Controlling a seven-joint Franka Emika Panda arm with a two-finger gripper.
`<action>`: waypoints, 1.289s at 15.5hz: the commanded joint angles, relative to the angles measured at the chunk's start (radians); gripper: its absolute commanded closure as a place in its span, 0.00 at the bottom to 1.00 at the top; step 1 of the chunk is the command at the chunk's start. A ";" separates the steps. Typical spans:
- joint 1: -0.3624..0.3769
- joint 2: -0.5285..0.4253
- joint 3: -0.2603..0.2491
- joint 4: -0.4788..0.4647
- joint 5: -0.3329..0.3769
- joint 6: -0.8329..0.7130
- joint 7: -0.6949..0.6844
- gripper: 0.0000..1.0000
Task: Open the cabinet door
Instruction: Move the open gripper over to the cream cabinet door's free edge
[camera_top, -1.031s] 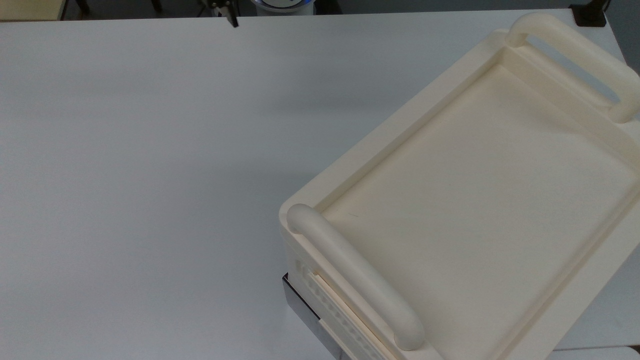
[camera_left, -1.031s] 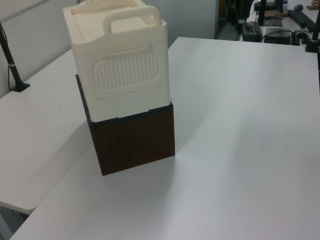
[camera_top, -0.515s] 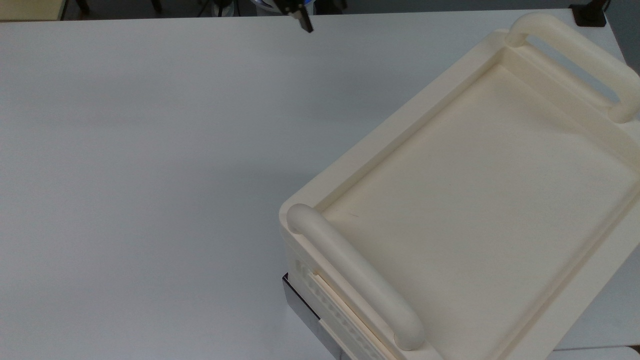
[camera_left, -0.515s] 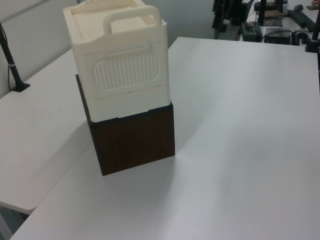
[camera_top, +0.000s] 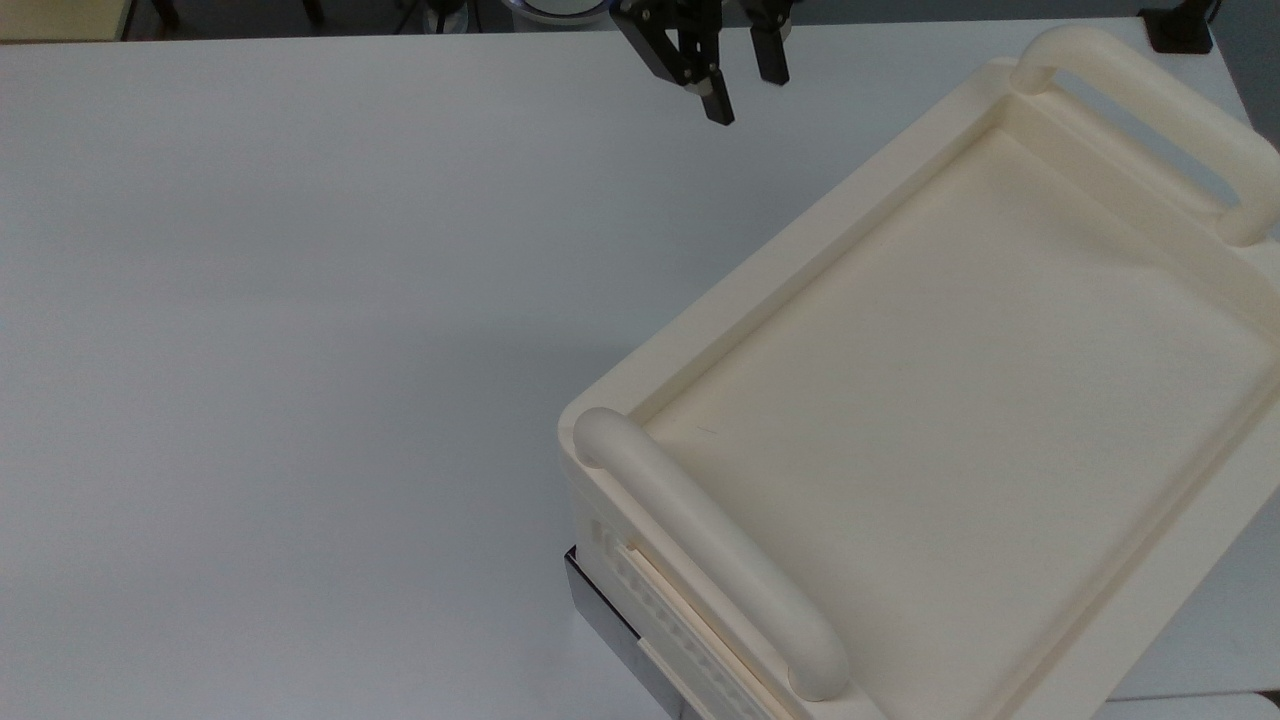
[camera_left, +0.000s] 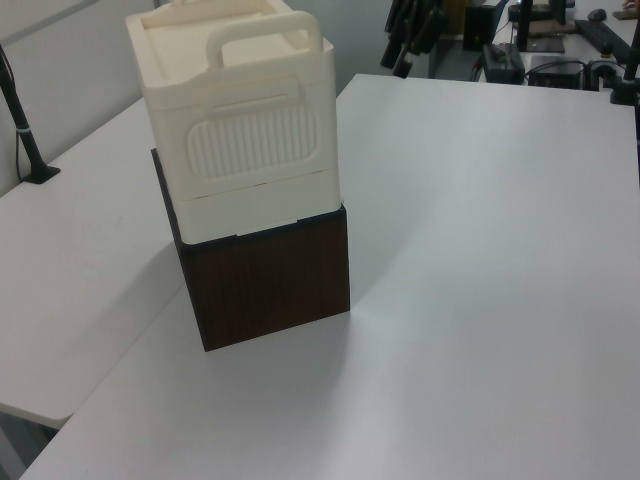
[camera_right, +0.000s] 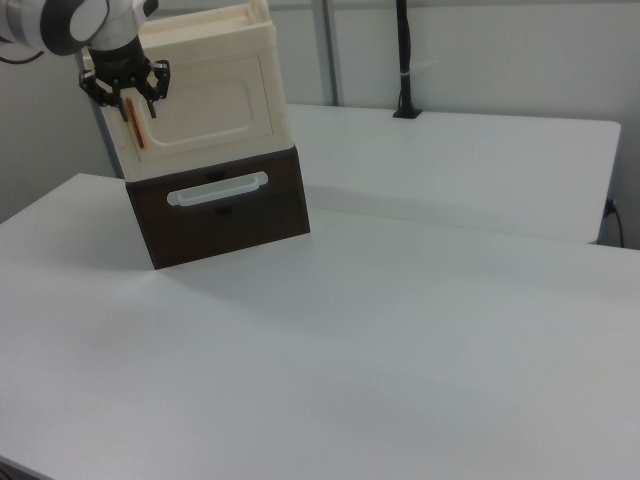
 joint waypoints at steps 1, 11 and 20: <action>0.007 0.007 0.014 -0.006 0.009 0.063 -0.013 0.83; 0.034 0.068 0.043 0.011 0.000 0.179 0.000 0.74; 0.050 0.084 0.045 0.017 -0.003 0.255 0.036 0.70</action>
